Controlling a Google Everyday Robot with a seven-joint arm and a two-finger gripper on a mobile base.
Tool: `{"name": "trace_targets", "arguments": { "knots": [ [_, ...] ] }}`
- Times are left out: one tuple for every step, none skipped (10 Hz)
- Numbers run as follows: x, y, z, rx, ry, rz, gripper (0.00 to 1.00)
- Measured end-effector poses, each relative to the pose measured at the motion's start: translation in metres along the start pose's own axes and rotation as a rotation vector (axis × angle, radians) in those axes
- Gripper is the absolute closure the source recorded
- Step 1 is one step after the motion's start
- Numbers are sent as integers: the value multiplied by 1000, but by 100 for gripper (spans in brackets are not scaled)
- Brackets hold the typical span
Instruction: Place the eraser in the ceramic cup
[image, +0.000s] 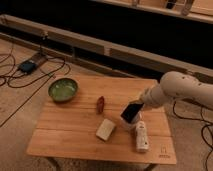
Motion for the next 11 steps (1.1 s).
{"name": "trace_targets", "arguments": {
  "knots": [
    [2, 3, -2, -6, -16, -18, 100],
    [2, 6, -3, -11, -34, -32, 100],
    [0, 11, -3, -18, -54, -46, 100],
    [-1, 18, -2, -23, -67, -54, 100],
    [-3, 22, -1, -26, -78, -59, 100],
    [-7, 28, 0, -28, -93, -65, 100],
    [-10, 32, 1, -26, -106, -69, 100],
    [-14, 35, 2, -24, -117, -71, 100],
    [-16, 35, 2, -23, -127, -73, 100],
    [-19, 33, 3, -29, -148, -74, 100],
    [-20, 30, 2, -44, -175, -77, 100]
  ]
}}
